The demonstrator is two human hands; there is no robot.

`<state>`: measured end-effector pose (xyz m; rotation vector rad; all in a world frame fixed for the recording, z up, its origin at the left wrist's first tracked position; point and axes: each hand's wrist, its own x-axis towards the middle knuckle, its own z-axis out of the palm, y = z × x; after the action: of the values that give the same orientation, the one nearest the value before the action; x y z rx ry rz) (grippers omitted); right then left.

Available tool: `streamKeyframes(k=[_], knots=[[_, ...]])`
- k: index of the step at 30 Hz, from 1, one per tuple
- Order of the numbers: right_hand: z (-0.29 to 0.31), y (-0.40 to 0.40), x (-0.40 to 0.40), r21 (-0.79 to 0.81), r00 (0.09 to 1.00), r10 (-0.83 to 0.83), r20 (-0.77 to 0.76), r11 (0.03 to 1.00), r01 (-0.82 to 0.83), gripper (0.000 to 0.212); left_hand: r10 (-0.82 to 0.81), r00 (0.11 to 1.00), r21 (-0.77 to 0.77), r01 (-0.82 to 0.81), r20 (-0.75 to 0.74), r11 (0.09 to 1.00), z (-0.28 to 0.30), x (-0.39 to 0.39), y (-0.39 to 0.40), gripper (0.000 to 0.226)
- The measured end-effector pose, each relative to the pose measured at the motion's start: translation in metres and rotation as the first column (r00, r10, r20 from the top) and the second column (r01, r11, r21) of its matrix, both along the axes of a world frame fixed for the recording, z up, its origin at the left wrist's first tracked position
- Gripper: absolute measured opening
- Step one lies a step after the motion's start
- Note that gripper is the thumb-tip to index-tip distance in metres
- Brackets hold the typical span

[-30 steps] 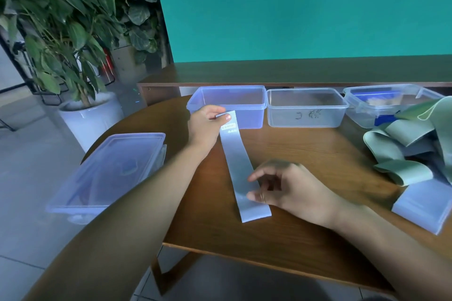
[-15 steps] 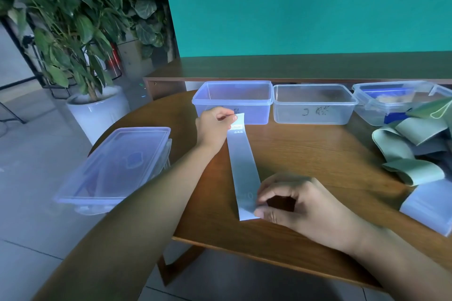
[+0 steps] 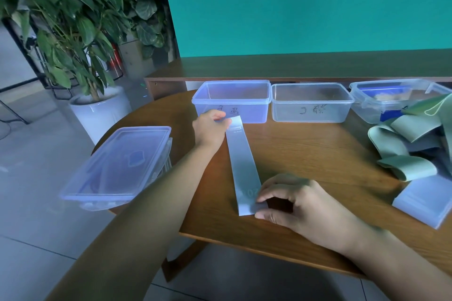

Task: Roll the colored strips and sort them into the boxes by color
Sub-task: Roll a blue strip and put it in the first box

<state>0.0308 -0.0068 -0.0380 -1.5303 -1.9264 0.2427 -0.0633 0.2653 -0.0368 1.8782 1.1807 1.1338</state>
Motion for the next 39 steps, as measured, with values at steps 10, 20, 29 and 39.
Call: streamKeyframes(k=[10, 20, 29, 39], knots=[[0.004, -0.003, -0.002, -0.031, 0.998, -0.027, -0.052, 0.999, 0.026, 0.034, -0.212, 0.973, -0.003, 0.213, -0.088, 0.977, 0.004, -0.082, -0.111, 0.02], [0.001, -0.001, -0.004, 0.036, 0.998, 0.063, -0.004, 0.997, -0.063, 0.019, -0.466, 0.788, 0.13, 0.553, -0.402, 0.823, 0.007, -0.122, -0.166, 0.016], [-0.002, 0.001, -0.001, 0.04, 0.998, 0.066, 0.009, 0.997, -0.067, 0.017, -0.41, 0.787, 0.322, 0.579, -0.46, 0.749, 0.001, -0.123, -0.165, 0.017], [0.0, -0.001, -0.005, 0.01, 0.999, -0.003, -0.043, 1.0, 0.004, 0.018, -0.375, 0.805, 0.327, 0.547, -0.46, 0.771, -0.004, -0.12, -0.164, 0.018]])
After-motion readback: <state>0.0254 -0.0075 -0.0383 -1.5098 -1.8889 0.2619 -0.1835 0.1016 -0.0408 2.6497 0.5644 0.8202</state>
